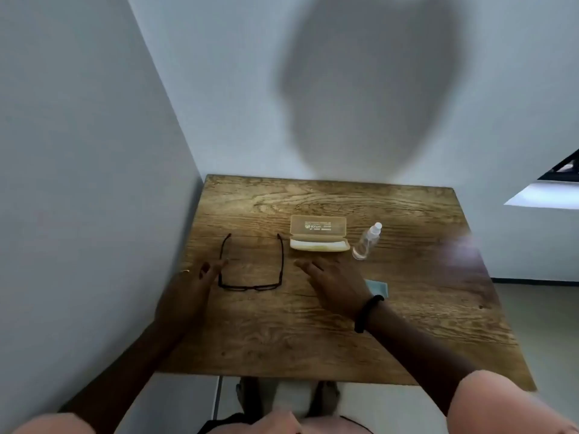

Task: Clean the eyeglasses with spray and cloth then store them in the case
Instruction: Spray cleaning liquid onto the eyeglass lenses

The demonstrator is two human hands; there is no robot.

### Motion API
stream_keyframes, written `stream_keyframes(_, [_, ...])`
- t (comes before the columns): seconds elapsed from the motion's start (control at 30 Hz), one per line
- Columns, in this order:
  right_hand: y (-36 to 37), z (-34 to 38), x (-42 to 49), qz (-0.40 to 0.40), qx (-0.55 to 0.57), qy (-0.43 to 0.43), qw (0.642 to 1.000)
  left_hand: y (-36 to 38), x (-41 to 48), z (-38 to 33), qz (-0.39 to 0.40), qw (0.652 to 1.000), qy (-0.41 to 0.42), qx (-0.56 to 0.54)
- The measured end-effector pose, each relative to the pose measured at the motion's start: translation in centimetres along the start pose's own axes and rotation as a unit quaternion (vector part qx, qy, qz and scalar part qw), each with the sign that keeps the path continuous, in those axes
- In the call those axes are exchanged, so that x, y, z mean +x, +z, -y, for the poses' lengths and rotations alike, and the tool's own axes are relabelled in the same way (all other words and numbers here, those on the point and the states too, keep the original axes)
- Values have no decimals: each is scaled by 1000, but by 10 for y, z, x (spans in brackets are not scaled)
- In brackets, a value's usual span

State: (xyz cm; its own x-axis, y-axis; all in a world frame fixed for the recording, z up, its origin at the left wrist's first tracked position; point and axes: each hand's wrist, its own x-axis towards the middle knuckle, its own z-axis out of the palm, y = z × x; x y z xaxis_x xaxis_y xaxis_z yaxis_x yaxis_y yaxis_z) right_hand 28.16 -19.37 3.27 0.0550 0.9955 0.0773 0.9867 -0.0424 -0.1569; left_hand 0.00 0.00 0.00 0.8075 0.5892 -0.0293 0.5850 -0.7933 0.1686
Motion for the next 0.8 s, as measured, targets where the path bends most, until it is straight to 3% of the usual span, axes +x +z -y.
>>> stream_keyframes(0.17, [23,18,16,71,11,-19,997,10,-7,1,20,1000,17,15])
stream_keyframes(0.3, [38,22,24,58,20,-23,998,13,-4,-4,19,999,21,14])
stream_keyframes(0.5, [27,21,32,-68,40,-48,996,-12,-9,-8,-89,996,26,-16])
stream_keyframes(0.63, [-4,19,44,-190,67,-39,979,-47,-5,-15,-240,970,37,-33])
stream_keyframes(0.8, [-70,2,58,-286,145,0,947,-105,28,-40,-319,936,41,-141])
